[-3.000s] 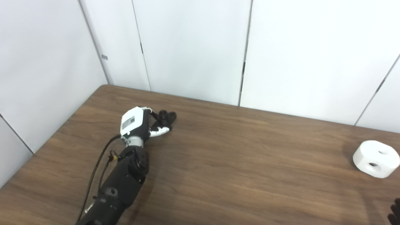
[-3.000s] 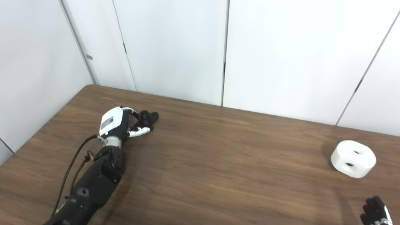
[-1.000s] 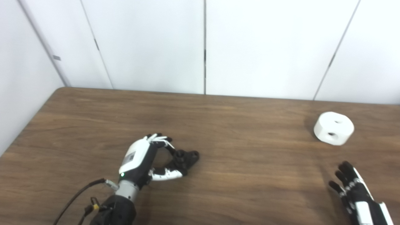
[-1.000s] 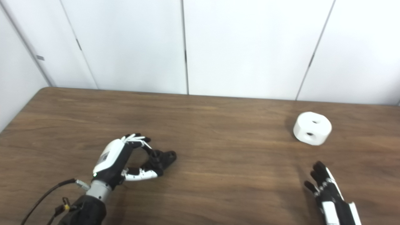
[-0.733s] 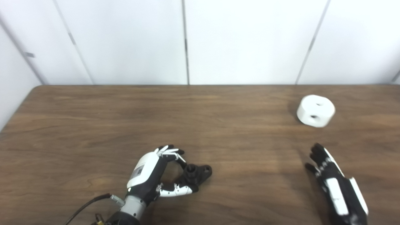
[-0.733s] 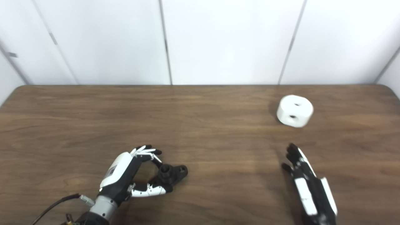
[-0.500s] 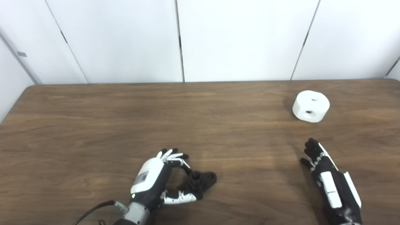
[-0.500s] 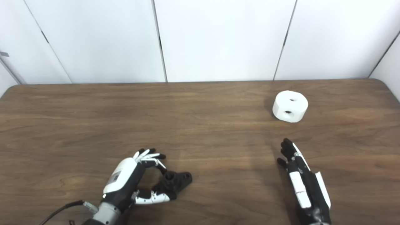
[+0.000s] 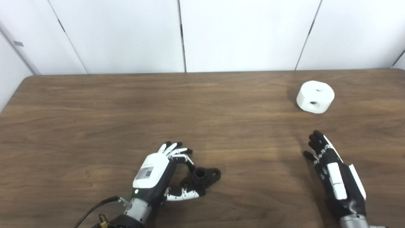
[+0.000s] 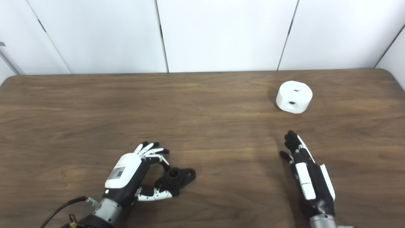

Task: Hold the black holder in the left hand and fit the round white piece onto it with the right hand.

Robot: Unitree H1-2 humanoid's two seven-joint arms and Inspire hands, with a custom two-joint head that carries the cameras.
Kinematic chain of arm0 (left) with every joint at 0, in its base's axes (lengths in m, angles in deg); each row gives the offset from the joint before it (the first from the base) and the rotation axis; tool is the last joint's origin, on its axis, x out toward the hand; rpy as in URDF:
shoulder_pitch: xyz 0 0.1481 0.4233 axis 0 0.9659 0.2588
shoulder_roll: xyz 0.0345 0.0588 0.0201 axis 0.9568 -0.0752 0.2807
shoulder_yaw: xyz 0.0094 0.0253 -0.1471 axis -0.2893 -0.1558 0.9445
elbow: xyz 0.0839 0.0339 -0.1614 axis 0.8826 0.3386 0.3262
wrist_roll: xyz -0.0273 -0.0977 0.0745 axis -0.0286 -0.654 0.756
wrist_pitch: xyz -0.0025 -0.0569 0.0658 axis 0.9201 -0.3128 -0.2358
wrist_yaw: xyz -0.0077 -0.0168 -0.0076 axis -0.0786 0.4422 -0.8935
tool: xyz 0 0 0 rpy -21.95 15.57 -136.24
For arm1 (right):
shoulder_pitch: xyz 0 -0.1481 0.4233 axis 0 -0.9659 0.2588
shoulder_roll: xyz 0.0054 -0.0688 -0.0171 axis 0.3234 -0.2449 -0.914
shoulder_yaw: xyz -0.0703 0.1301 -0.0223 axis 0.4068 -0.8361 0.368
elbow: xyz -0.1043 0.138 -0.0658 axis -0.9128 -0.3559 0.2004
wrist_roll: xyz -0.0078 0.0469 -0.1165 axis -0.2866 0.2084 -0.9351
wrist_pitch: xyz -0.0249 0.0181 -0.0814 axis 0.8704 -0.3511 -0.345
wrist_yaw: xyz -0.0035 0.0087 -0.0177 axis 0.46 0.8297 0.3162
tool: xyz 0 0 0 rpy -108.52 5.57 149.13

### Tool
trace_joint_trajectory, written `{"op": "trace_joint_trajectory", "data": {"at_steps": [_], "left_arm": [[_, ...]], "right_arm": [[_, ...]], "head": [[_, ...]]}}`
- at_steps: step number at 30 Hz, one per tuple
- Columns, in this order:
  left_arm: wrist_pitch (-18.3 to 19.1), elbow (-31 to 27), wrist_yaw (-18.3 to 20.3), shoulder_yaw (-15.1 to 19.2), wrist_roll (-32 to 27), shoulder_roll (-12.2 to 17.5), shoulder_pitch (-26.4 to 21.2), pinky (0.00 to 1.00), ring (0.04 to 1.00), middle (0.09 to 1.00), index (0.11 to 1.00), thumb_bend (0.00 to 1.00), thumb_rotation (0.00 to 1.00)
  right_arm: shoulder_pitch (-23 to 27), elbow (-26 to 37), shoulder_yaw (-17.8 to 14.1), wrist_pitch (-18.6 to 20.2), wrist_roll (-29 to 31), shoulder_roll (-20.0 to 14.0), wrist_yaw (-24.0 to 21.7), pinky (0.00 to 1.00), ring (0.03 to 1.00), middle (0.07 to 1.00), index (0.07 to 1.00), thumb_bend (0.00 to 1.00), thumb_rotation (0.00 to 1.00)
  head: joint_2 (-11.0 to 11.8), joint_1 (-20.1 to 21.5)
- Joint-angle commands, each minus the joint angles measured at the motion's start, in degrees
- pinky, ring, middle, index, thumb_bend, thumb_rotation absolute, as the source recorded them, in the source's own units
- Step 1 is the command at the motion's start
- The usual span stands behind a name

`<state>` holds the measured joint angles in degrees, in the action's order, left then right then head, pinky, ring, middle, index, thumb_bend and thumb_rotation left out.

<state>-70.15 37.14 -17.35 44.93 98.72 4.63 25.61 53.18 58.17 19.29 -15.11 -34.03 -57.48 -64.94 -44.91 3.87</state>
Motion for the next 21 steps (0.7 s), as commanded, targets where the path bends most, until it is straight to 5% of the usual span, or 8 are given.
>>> {"op": "trace_joint_trajectory", "data": {"at_steps": [1,8,13,21], "left_arm": [[0.3,1.1,1.1,-0.5,2.0,0.5,0.3,1.00,0.933,0.816,0.487,0.52,0.05],[0.6,1.6,2.0,-0.2,1.7,0.4,0.1,1.00,0.936,0.821,0.487,0.52,0.05],[0.0,1.1,2.0,-0.3,2.2,0.7,0.8,1.00,0.925,0.812,0.487,0.52,0.05],[0.2,-0.4,2.3,-0.3,2.7,0.9,2.4,0.98,0.905,0.798,0.486,0.52,0.05]], "right_arm": [[-0.2,1.5,-0.6,-1.3,1.2,0.5,-0.4,0.88,0.950,0.940,0.924,0.60,0.89],[0.6,2.7,-0.9,0.1,0.2,-0.2,0.0,0.97,0.966,0.943,0.927,0.59,0.81],[2.2,5.6,-2.0,2.7,-5.6,-0.5,2.2,0.93,0.933,0.914,0.898,0.66,0.53],[8.5,6.7,-3.6,7.7,-22.8,-1.7,7.5,0.88,0.890,0.881,0.843,0.73,0.39]], "head": [[0.0,0.1],[0.4,5.1],[2.1,8.8],[4.4,14.9]]}}
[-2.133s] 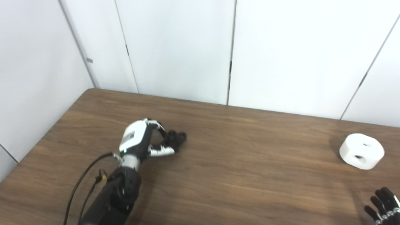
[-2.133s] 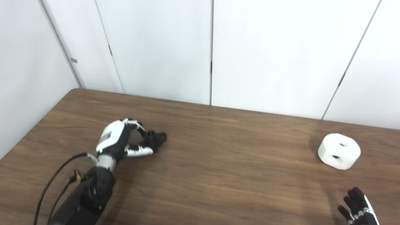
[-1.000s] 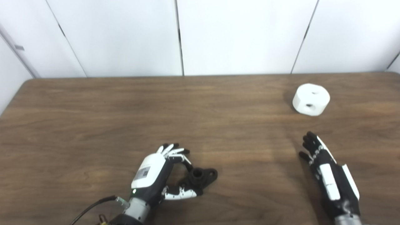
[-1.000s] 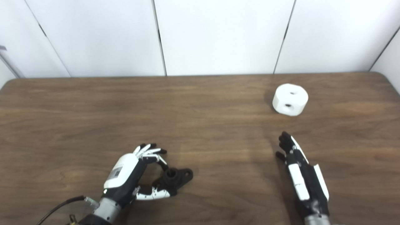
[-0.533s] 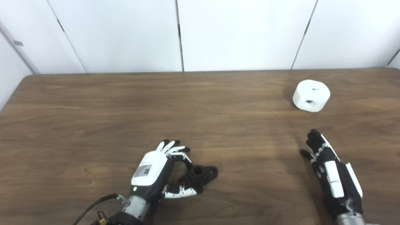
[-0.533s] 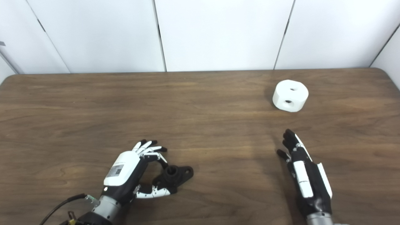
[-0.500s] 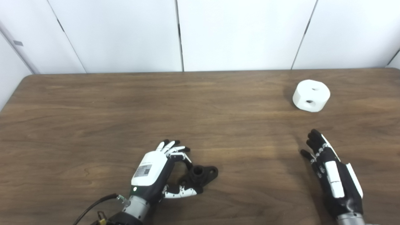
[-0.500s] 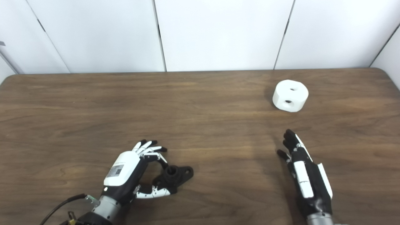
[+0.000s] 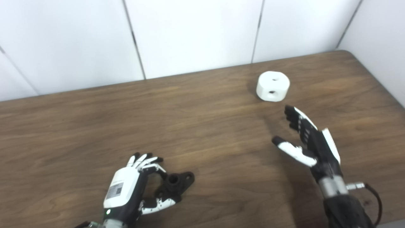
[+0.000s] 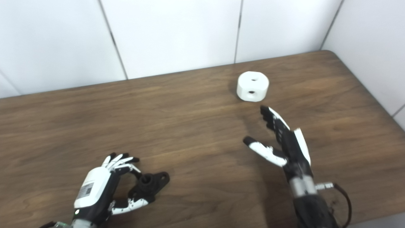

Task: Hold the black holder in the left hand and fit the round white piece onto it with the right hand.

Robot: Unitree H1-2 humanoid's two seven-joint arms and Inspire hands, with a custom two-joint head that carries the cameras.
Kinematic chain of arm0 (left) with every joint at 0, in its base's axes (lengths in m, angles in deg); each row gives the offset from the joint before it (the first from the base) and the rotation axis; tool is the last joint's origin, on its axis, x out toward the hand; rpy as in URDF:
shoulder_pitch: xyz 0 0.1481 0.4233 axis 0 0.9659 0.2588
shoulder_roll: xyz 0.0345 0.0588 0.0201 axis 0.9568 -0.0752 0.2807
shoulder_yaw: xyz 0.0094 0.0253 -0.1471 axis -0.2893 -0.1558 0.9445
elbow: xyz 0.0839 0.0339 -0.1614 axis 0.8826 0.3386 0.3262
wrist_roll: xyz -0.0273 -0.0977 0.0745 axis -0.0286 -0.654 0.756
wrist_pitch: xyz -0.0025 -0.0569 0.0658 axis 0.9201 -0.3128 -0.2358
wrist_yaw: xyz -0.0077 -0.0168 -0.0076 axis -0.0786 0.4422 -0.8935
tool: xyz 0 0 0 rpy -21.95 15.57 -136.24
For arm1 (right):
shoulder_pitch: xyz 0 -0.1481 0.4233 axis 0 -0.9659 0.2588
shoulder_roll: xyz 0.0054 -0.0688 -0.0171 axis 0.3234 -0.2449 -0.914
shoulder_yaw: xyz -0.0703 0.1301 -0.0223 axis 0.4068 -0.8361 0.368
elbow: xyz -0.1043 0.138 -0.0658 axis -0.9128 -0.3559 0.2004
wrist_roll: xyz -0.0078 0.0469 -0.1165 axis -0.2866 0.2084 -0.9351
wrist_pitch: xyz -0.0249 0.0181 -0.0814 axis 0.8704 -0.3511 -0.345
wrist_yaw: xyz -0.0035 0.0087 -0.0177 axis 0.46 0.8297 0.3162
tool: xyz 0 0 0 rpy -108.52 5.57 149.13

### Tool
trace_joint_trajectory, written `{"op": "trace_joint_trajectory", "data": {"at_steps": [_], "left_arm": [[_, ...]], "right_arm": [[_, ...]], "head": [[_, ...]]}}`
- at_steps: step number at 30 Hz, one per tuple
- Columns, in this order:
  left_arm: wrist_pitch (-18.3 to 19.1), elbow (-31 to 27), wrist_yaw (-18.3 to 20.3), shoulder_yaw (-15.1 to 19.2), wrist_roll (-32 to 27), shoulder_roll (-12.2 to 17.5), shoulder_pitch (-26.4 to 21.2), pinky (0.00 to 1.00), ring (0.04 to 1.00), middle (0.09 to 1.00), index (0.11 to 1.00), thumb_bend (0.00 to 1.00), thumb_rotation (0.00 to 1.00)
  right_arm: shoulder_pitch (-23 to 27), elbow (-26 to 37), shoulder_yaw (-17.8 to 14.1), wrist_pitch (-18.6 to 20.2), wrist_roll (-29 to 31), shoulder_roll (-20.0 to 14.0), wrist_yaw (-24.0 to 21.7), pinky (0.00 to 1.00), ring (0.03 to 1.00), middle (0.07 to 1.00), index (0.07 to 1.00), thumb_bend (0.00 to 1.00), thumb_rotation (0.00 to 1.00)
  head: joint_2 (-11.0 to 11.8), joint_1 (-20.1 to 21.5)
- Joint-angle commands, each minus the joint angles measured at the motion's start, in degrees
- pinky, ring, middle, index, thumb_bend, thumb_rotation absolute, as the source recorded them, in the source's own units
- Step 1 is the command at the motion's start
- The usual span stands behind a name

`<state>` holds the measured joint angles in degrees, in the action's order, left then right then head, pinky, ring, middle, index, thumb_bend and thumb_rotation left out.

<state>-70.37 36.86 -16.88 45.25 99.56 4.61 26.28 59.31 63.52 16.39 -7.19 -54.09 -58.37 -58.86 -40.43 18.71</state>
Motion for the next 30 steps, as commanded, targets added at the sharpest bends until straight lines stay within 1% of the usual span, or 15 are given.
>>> {"op": "trace_joint_trajectory", "data": {"at_steps": [1,2,4,6,7,9,13,15,18,20,23,27,30], "left_arm": [[0.3,-0.2,1.9,-0.7,1.9,1.0,1.9,0.96,0.899,0.795,0.486,0.52,0.05],[0.4,-0.4,2.1,-0.7,1.9,1.0,1.9,0.95,0.896,0.793,0.486,0.52,0.05],[0.5,-0.4,2.4,-0.6,1.7,1.2,2.1,0.95,0.894,0.792,0.486,0.52,0.04],[0.1,-0.2,2.3,-0.4,1.7,1.6,2.2,0.93,0.882,0.787,0.486,0.52,0.04],[0.1,-0.2,2.4,-0.4,1.9,1.8,2.3,0.93,0.880,0.786,0.486,0.52,0.04],[0.2,-0.2,2.6,-0.3,2.1,2.0,2.4,0.93,0.878,0.786,0.486,0.52,0.05],[-0.3,0.4,2.2,-0.1,2.0,2.6,2.5,0.94,0.885,0.790,0.486,0.52,0.05],[-0.3,0.8,2.1,-0.1,2.0,2.7,2.5,0.95,0.888,0.790,0.486,0.52,0.05],[-0.5,1.1,2.1,0.0,1.9,2.9,2.5,0.95,0.891,0.793,0.486,0.52,0.05],[-0.7,1.2,2.1,0.1,1.7,2.9,2.5,0.95,0.891,0.794,0.486,0.52,0.05],[-1.0,1.4,1.8,0.2,1.7,2.9,2.6,0.95,0.889,0.793,0.486,0.52,0.05],[-1.2,1.4,2.0,0.3,1.7,2.8,2.7,0.95,0.889,0.793,0.487,0.52,0.05],[-1.3,1.3,2.1,0.4,1.6,2.6,2.9,0.95,0.891,0.795,0.487,0.52,0.05]], "right_arm": [[3.4,1.1,-0.9,0.3,-4.2,-1.0,1.8,0.90,0.899,0.882,0.831,0.74,0.37],[4.6,0.9,-1.1,0.9,-5.6,-1.5,1.9,0.91,0.908,0.886,0.823,0.75,0.35],[7.0,0.4,-1.6,2.7,-8.4,-2.3,2.0,0.92,0.927,0.901,0.815,0.77,0.30],[9.7,-0.3,-2.0,4.1,-11.0,-3.4,2.1,0.90,0.918,0.893,0.816,0.81,0.28],[10.9,-0.6,-2.0,5.4,-12.7,-4.1,2.0,0.91,0.918,0.891,0.818,0.81,0.28],[12.9,-0.9,-2.1,7.6,-14.9,-5.1,1.6,0.92,0.908,0.879,0.820,0.84,0.31],[18.1,-3.1,-2.1,10.9,-17.7,-8.0,0.3,0.94,0.913,0.876,0.838,0.84,0.29],[20.4,-4.5,-1.8,11.5,-18.7,-9.4,-0.1,0.94,0.924,0.885,0.841,0.84,0.28],[23.5,-6.9,-1.4,12.1,-19.3,-11.1,-0.7,0.91,0.917,0.883,0.837,0.85,0.27],[25.7,-8.8,-0.9,12.1,-19.5,-12.6,-1.5,0.86,0.896,0.868,0.834,0.85,0.26],[28.0,-11.3,-0.1,12.4,-19.4,-14.2,-2.6,0.84,0.893,0.867,0.825,0.86,0.25],[31.1,-14.7,1.8,13.8,-20.3,-16.2,-4.6,0.82,0.894,0.875,0.805,0.86,0.26],[33.2,-17.0,3.1,15.1,-20.6,-17.4,-6.1,0.82,0.906,0.871,0.805,0.85,0.26]], "head": [[0.3,1.1],[0.3,1.1],[1.1,2.6],[1.6,3.3],[1.8,3.7],[2.1,3.9],[2.5,4.2],[2.8,4.2],[2.8,4.2],[2.8,4.2],[3.3,4.0],[3.5,3.8],[3.4,3.6]]}}
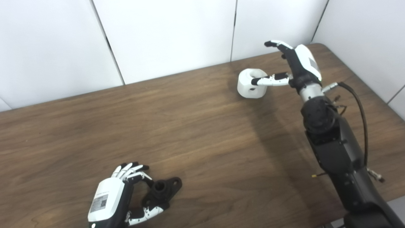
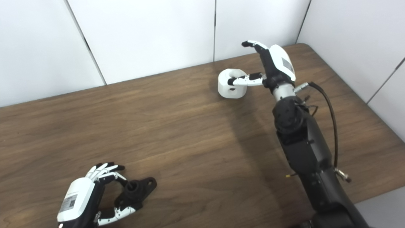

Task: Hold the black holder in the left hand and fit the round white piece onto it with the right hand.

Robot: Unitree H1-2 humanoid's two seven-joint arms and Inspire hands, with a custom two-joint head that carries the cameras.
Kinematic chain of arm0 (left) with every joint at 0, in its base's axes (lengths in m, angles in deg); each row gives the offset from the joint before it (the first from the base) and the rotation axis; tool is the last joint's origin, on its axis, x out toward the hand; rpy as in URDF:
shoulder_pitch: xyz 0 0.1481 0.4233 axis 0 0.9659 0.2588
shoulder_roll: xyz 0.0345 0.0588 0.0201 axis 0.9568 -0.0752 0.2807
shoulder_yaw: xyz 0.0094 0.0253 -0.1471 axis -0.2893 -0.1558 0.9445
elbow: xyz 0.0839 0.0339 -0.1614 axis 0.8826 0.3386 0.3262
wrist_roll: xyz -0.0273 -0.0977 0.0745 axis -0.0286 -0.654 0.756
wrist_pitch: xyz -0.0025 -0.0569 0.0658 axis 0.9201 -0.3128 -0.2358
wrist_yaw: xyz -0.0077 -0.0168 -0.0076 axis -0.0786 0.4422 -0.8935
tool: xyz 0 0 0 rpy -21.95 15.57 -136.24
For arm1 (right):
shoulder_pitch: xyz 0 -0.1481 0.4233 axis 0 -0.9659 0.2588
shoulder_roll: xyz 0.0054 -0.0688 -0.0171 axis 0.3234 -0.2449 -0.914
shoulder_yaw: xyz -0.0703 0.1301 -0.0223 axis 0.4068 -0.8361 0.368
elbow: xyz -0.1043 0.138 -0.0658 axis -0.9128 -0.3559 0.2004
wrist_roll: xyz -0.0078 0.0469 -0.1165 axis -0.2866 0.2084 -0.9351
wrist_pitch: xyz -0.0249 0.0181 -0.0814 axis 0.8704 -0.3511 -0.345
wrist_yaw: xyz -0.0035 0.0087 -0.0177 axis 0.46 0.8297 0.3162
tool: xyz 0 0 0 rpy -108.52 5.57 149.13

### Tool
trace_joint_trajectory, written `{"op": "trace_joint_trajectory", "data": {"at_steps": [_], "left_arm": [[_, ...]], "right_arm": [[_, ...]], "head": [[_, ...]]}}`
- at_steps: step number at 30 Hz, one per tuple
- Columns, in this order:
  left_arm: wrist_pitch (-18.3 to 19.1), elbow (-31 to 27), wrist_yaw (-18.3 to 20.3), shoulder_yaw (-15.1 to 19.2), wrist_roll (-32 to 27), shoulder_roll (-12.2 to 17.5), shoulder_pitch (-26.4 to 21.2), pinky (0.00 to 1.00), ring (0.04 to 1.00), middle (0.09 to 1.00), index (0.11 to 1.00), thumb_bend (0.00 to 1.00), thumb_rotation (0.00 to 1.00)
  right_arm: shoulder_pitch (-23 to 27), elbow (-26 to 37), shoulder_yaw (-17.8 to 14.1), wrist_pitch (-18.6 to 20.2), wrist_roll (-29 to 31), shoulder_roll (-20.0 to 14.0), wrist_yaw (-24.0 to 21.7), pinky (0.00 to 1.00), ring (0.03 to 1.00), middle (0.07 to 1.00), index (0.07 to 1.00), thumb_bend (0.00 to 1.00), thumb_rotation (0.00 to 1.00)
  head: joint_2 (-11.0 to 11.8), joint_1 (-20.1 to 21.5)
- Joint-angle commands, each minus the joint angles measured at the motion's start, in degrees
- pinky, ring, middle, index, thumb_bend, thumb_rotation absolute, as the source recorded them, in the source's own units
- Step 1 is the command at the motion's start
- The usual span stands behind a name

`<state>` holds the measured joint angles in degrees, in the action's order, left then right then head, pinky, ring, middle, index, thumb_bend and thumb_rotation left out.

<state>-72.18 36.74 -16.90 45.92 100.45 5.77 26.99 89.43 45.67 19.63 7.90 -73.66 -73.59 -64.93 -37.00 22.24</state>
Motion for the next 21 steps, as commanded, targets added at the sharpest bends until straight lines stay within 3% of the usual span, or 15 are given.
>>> {"op": "trace_joint_trajectory", "data": {"at_steps": [1,10,21], "left_arm": [[0.5,1.4,2.1,-0.3,0.7,1.3,2.3,0.95,0.891,0.796,0.487,0.52,0.05],[0.6,0.9,1.9,0.1,0.7,1.0,2.5,0.96,0.900,0.805,0.487,0.52,0.05],[-1.2,1.5,-1.1,1.2,-0.2,0.3,2.9,0.95,0.902,0.802,0.486,0.52,0.04]], "right_arm": [[3.8,-0.2,0.5,0.0,-1.3,-2.7,-0.5,0.82,0.907,0.865,0.805,0.86,0.25],[7.9,-4.1,6.1,3.4,-3.4,-7.4,-7.4,0.83,0.931,0.888,0.820,0.99,0.25],[8.6,-5.6,7.5,4.0,-5.0,-7.7,-9.9,0.88,0.942,0.903,0.830,1.00,0.22]], "head": [[0.0,0.0],[-0.2,-0.3],[-0.1,-0.4]]}}
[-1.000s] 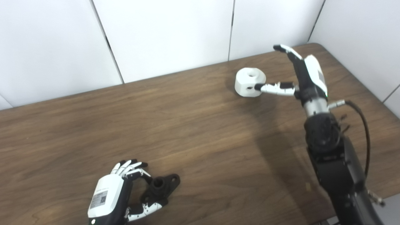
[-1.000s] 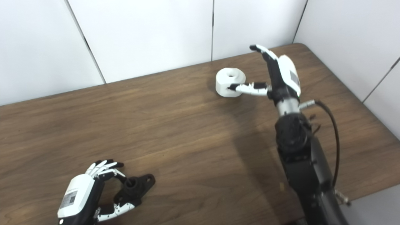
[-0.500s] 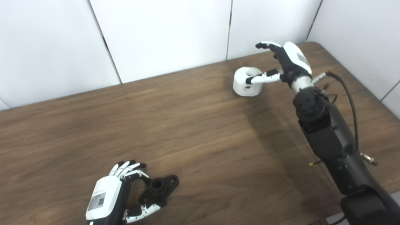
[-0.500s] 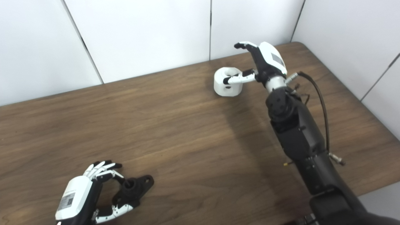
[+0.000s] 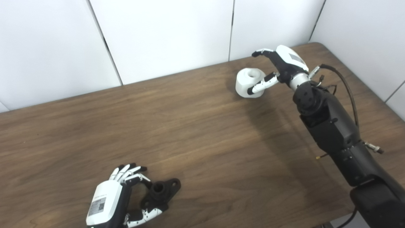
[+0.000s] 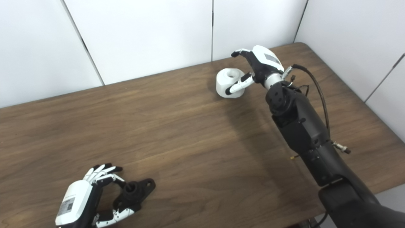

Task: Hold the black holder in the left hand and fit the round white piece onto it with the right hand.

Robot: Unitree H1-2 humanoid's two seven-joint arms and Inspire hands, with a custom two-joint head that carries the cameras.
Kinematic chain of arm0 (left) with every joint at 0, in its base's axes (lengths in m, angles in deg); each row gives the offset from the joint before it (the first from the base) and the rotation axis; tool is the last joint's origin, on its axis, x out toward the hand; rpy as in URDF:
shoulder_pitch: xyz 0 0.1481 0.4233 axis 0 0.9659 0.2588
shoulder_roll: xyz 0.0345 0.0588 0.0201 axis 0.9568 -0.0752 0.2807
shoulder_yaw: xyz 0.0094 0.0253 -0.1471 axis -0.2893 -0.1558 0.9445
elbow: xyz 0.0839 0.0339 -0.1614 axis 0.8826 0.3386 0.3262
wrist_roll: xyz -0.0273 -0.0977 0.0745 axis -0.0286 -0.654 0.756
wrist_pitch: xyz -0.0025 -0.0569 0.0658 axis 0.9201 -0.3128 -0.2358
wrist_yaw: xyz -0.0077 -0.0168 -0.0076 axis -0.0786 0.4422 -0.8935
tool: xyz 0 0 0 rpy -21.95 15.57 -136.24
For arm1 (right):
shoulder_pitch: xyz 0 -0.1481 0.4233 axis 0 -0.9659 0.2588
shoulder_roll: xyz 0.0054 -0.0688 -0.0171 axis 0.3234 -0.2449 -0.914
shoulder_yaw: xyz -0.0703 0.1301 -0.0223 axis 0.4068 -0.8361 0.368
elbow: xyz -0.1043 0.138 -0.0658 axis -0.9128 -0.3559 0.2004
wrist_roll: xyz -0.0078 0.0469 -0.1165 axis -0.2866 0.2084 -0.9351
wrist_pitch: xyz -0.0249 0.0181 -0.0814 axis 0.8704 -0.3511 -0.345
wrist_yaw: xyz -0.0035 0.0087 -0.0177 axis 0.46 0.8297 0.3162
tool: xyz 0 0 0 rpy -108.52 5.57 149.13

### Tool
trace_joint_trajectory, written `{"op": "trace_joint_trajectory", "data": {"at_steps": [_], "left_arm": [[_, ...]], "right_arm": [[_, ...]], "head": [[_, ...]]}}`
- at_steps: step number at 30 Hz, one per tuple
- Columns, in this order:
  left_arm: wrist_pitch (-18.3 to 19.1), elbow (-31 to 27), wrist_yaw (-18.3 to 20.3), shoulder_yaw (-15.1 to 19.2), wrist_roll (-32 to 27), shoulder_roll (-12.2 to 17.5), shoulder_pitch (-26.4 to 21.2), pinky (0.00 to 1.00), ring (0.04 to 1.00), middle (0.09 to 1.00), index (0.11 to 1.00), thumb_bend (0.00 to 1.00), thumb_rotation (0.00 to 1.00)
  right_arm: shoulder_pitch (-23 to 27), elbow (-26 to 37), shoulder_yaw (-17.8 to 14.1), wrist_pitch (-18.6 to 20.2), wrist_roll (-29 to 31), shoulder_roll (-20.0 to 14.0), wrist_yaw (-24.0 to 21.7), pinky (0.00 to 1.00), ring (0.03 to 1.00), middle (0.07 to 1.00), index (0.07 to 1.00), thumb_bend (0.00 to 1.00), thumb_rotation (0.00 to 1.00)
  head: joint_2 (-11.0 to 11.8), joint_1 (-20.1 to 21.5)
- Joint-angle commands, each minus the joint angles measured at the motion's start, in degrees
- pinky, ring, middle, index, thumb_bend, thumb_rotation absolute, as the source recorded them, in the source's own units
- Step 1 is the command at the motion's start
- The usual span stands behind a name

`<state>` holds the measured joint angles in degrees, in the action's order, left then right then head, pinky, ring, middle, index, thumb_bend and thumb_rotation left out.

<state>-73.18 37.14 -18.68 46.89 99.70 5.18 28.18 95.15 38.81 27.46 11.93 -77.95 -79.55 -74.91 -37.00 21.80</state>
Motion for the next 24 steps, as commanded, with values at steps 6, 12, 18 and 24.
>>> {"op": "trace_joint_trajectory", "data": {"at_steps": [6,12,18,24], "left_arm": [[-0.4,0.8,-0.2,0.4,0.3,0.6,1.8,0.96,0.902,0.806,0.486,0.52,0.04],[-1.3,0.9,-1.2,0.5,0.4,0.4,2.1,0.95,0.901,0.803,0.486,0.52,0.04],[-1.4,0.5,-1.1,0.7,0.4,0.1,2.3,0.95,0.904,0.804,0.486,0.52,0.04],[-1.2,0.1,-0.8,0.8,0.4,0.0,2.4,0.95,0.904,0.805,0.486,0.52,0.04]], "right_arm": [[3.0,-0.3,0.4,-0.4,-0.7,-1.8,-0.1,0.90,0.964,0.921,0.832,1.00,0.23],[3.0,-2.7,1.4,-1.2,-1.3,-1.8,1.3,0.91,0.962,0.924,0.812,1.00,0.23],[2.7,-4.5,1.9,-1.9,-1.6,-1.5,2.3,0.90,0.969,0.926,0.787,0.97,0.23],[2.3,-5.4,1.7,-3.5,-0.4,-1.7,3.0,0.90,0.977,0.935,0.773,0.95,0.23]], "head": [[-0.1,-0.1],[-0.2,-0.3],[-0.4,-0.4],[-0.5,-0.6]]}}
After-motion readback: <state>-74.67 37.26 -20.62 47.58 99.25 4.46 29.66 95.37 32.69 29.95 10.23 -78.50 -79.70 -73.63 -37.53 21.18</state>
